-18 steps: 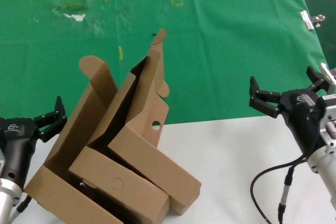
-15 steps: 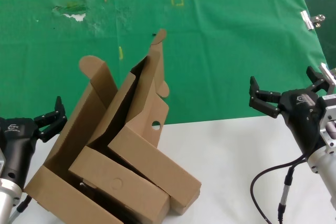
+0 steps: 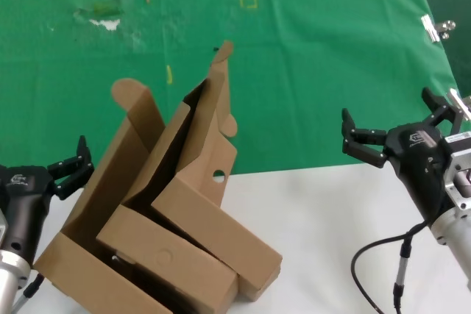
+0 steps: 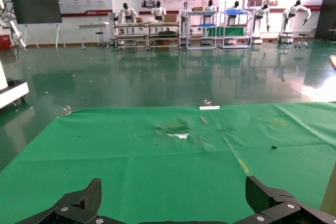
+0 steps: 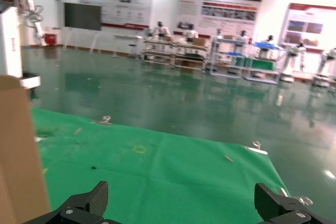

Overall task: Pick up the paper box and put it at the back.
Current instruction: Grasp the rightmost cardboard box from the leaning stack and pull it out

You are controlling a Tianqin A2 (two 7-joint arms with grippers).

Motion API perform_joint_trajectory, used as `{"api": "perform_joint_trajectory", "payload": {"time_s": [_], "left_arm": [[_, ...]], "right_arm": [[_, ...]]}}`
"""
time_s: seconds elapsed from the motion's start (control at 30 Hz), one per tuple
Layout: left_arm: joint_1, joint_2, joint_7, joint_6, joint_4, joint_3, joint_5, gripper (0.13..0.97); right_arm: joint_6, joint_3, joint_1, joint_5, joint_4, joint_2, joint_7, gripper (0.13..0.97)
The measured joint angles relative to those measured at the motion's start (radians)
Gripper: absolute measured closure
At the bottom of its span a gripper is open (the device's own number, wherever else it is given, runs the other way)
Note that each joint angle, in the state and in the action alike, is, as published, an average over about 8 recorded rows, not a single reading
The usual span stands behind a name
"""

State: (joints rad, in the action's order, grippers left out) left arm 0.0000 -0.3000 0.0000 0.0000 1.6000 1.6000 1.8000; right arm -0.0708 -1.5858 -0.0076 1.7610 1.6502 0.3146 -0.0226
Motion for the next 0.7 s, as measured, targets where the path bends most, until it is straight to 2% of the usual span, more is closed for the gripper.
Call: {"api": "perform_joint_trajectory", "payload": {"time_s": [0.17,0.4,0.53,0.7], "left_arm": [[0.000,0.000,0.000,0.000,0.000,0.000,0.000,0.144],[0.000,0.000,0.000,0.000,0.000,0.000,0.000,0.196],[0.000,0.000,0.000,0.000,0.000,0.000,0.000,0.196],[0.000,0.000,0.000,0.000,0.000,0.000,0.000,0.275]], "right_arm": [[-0.073,0.015,-0.041,-0.034,0.043,0.044,-0.108,0.129],[-0.241,0.014,-0.138,-0.093,-0.002,0.208,-0.400,0.129],[-0.390,0.011,-0.182,-0.052,-0.032,0.283,-0.539,0.129],[-0.549,-0.013,-0.191,0.011,-0.048,0.322,-0.641,0.129]]}}
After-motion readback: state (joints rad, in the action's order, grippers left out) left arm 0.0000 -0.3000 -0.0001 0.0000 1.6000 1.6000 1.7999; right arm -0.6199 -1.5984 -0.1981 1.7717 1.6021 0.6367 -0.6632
